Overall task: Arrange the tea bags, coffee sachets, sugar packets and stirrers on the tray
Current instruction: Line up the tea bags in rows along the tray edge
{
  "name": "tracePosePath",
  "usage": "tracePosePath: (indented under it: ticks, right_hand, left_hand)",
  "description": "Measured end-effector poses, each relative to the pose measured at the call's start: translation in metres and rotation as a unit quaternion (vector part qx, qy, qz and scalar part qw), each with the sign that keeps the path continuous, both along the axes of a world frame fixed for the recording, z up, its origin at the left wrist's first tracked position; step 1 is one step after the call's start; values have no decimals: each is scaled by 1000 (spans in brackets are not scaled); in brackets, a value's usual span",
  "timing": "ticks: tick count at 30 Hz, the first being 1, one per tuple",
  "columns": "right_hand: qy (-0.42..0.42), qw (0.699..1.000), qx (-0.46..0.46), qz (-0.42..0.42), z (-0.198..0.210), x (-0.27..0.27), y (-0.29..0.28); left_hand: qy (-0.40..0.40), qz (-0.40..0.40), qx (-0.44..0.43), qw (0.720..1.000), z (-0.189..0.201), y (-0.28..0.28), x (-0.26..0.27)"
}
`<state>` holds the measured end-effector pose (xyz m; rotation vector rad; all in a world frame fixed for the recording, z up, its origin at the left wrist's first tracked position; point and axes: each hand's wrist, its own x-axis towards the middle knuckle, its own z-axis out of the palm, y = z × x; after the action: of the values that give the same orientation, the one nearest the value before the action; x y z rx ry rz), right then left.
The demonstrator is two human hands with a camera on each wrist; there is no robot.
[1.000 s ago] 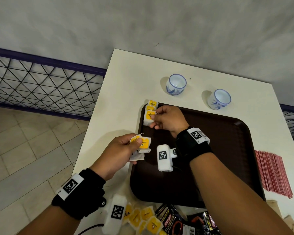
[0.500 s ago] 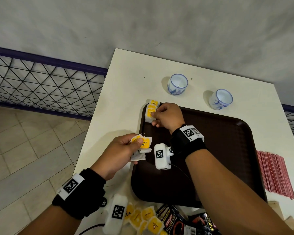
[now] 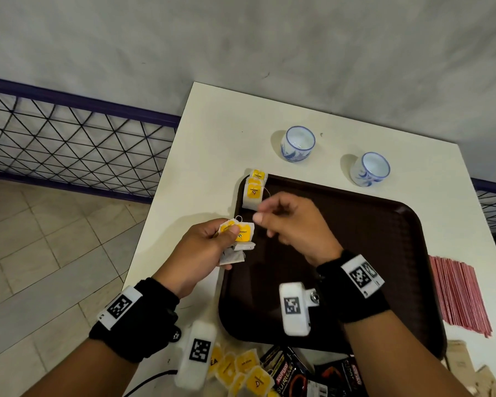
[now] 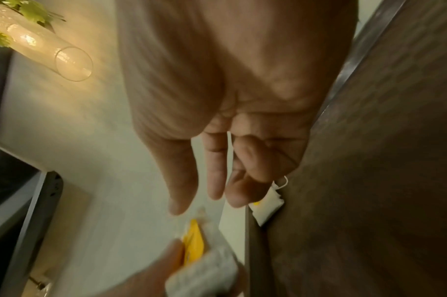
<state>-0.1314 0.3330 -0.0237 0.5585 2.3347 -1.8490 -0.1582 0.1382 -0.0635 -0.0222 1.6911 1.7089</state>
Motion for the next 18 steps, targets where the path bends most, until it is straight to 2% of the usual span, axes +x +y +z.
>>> tracePosePath:
  ticks: [2,4,11,14,18]
  right_hand:
    - [-6,999,-6,39,-2,11,-3]
    - [3,999,-1,45,-6,16,-6]
    - [-18,999,-37,-35,-7,20,8]
    - [-25,997,-6,-79,-9,15,21]
    - [-29,997,-3,-76,-10,6,27]
  left_hand:
    - [22,-7,-4,1000,1,4,1]
    - [34,-11,-4,999,2,7,2]
    - [29,-5,-2,1000,5,3,4]
    - [21,5,-3,1000,4,-2,2]
    - [23,3,-11,1000,2,-6,3]
